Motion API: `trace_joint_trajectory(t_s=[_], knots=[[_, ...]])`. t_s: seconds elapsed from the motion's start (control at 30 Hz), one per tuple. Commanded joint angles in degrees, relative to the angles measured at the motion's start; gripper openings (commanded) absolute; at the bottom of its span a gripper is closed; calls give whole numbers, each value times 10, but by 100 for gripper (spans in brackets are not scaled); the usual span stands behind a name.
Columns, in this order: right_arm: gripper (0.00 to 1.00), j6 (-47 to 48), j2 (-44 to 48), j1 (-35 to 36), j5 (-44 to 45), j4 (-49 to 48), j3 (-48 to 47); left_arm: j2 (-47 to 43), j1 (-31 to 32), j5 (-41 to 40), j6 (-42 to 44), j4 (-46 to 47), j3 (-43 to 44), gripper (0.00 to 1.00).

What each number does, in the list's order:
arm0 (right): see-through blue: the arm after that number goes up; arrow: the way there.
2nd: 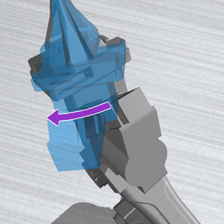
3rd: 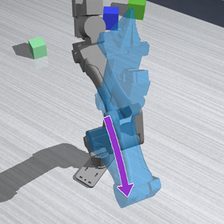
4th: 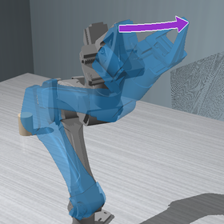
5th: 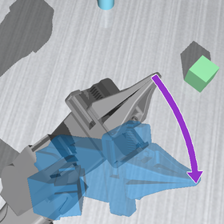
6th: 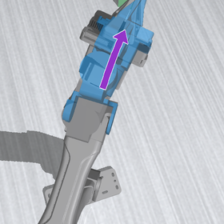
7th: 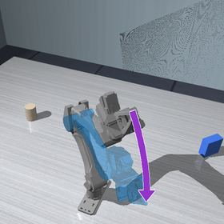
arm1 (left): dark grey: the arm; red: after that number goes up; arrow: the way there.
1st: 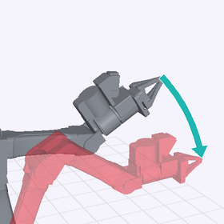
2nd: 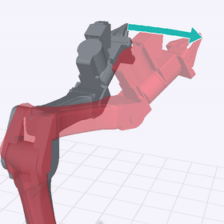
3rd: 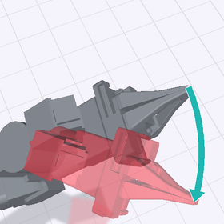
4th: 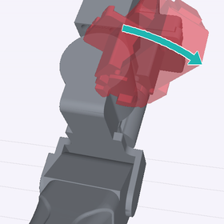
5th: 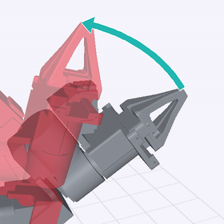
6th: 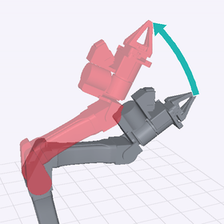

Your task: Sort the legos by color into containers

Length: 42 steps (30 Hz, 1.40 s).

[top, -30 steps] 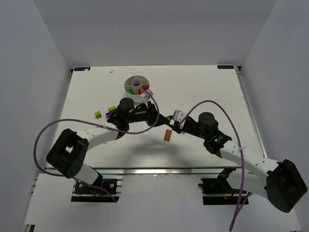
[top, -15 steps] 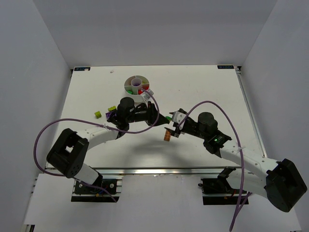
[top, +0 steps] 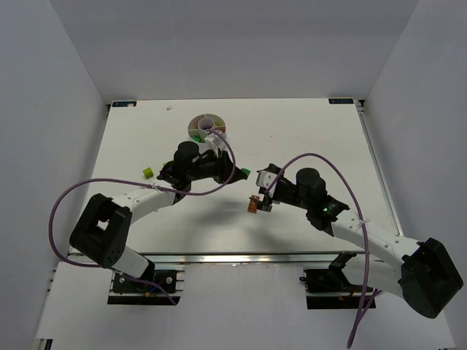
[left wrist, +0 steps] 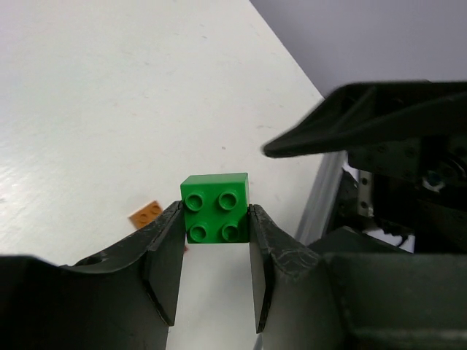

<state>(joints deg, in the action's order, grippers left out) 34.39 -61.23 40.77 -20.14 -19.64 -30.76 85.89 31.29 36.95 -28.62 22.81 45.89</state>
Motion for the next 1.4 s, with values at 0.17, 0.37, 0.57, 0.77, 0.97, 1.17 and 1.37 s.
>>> trace_joint_trajectory(t_s=[0.17, 0.37, 0.57, 0.77, 0.97, 1.17, 1.37], knots=[[85, 25, 11, 0, -27, 35, -38, -37, -72, -57, 30, -39, 20, 0], [57, -1, 2, 0, -33, 48, -55, -45, -124, -85, 35, -38, 17, 0], [12, -14, -5, 0, -43, 58, -65, -34, -178, -95, 27, -24, 16, 0], [0, -29, 0, 0, -49, 66, -73, 3, -207, -115, 25, -37, 38, 0], [0, -33, 8, 0, -55, 67, -73, 45, -208, -184, 42, -65, 105, 0], [0, -34, 19, 0, -56, 66, -72, 96, -208, -225, 68, -87, 173, 0], [0, -33, 25, -1, -59, 65, -70, 118, -208, -223, 83, -16, 163, 4]])
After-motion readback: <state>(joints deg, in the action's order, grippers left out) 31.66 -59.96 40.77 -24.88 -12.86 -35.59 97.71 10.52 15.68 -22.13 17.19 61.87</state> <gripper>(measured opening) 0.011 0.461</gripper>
